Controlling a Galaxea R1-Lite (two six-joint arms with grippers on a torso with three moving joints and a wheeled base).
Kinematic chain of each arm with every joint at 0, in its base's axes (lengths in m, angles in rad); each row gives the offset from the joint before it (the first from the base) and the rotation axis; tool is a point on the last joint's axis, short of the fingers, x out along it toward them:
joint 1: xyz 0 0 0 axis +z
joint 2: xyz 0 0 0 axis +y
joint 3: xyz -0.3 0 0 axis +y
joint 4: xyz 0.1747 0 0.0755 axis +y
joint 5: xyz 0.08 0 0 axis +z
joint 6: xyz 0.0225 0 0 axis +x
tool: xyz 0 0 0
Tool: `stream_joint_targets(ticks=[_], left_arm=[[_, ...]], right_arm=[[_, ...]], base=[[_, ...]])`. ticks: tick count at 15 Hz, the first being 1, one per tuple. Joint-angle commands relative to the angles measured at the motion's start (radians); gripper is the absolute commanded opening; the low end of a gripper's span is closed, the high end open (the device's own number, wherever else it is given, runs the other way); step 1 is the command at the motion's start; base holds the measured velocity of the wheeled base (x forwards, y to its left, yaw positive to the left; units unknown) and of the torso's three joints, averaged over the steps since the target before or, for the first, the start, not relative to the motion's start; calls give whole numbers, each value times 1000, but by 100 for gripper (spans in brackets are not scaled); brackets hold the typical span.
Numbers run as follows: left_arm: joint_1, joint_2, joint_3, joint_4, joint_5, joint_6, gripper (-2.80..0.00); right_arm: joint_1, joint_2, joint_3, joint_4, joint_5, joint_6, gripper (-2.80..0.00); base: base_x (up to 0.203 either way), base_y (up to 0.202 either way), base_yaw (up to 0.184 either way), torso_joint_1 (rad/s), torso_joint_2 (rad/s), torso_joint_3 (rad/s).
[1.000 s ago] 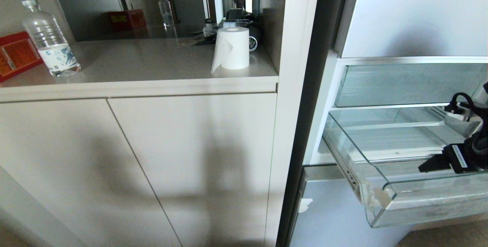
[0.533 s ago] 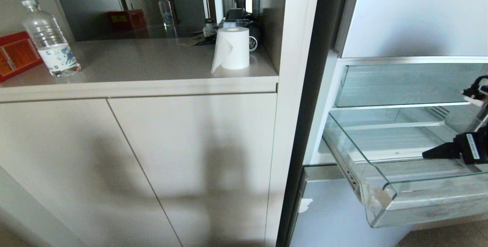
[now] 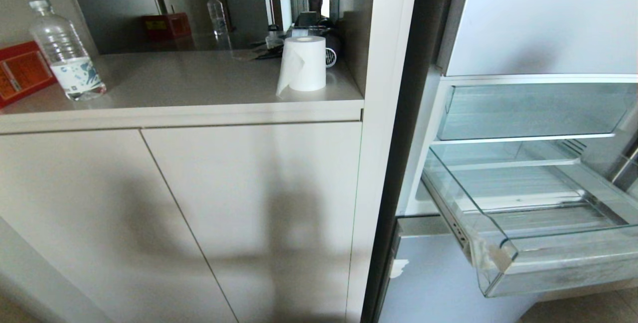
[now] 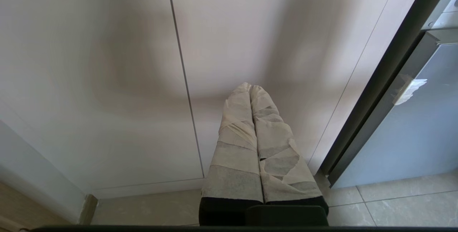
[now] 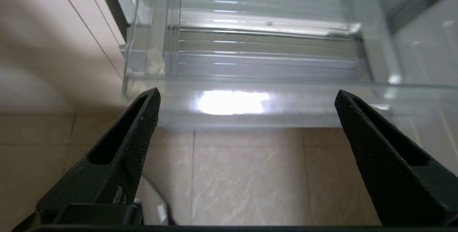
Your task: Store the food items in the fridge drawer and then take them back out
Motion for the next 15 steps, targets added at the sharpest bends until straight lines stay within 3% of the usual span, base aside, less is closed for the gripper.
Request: stream_joint_targets(ticks=[1,2,3,10,12,15], left_arm=[[0,0,0,0,1,0,-280],[0,0,0,0,1,0,-280],[0,0,0,0,1,0,-280],[0,0,0,0,1,0,-280],[0,0,0,0,1,0,-280],[0,0,0,0,1,0,-280]], right_arm=[[0,-179,80,1,2,-8,0],[0,-221,137,0,4,-16,0],[1,-248,182,-4,5,-20,-280],[2,-437,362,-58,4,-16,-280],[39,-469,449,-70,-1,5,-280],[88,-571,684,-273,-39,44,-280]], base=[[0,0,0,0,0,0],[0,0,0,0,0,0],[0,0,0,0,0,0],[0,0,0,0,0,0],[0,0,0,0,0,0],[0,0,0,0,0,0]])
